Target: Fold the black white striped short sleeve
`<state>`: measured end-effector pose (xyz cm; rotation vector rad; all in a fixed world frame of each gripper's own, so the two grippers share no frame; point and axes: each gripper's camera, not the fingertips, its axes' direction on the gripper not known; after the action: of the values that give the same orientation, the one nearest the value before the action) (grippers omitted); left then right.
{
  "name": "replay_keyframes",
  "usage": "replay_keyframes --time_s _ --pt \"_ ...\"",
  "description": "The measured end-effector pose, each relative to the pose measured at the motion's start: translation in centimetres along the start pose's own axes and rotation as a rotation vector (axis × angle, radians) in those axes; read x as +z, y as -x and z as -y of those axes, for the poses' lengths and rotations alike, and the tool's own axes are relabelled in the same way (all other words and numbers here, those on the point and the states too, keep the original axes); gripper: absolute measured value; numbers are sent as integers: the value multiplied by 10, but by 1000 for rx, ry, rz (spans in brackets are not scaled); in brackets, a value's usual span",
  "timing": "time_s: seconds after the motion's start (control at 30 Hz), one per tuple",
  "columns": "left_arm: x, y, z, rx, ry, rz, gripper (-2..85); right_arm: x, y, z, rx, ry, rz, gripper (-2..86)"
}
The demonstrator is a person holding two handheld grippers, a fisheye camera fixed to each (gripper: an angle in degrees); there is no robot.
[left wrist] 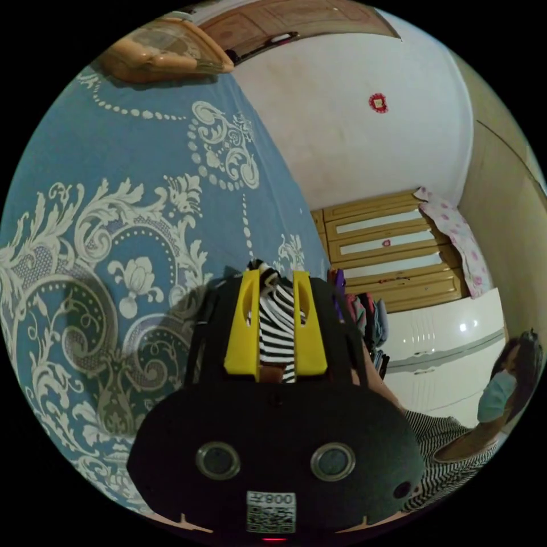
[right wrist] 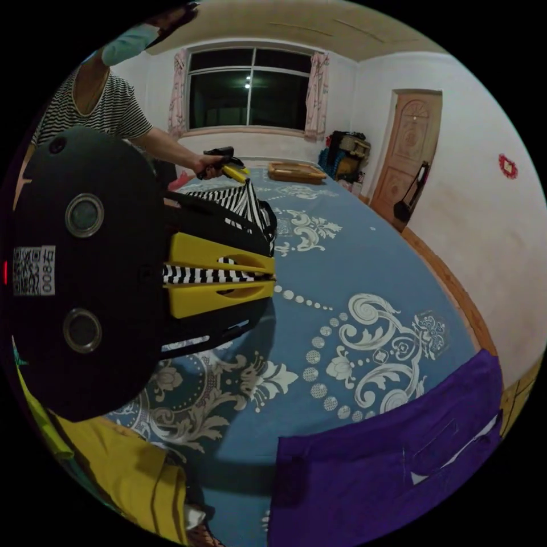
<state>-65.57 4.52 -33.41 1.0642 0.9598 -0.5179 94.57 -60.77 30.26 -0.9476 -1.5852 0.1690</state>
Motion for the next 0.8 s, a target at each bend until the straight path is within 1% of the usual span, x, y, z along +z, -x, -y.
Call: replay_keyframes --time_s 0.1,0.17,0.23,0.27,0.33,0.4,0.47,0.53,0.6,0.7,0.8 --pt "20 -14 -12 66 63 0 90 -2 1 2 26 -50 32 18" --pt "28 -21 -20 83 46 -4 86 -3 5 2 26 -78 73 17" --pt "39 -27 -29 118 30 -33 78 1 16 1 -20 -88 101 16" --pt "44 -27 -30 122 44 -39 76 8 27 0 -66 -53 113 14" --pt "73 -30 -28 147 149 4 63 25 47 1 -146 31 112 10" --pt "93 -34 -23 168 203 68 48 55 73 5 -239 144 29 6" --pt "111 -40 -15 212 236 109 31 77 90 9 -277 191 -47 3" --pt "131 -40 -1 204 270 211 14 97 104 15 -314 218 -94 2" --pt "142 -36 11 174 290 276 8 122 113 24 -323 272 -176 1" --pt "150 -35 30 186 279 309 5 142 120 33 -342 306 -285 1" --pt "156 -34 46 200 267 358 3 148 127 42 -361 278 -347 0"
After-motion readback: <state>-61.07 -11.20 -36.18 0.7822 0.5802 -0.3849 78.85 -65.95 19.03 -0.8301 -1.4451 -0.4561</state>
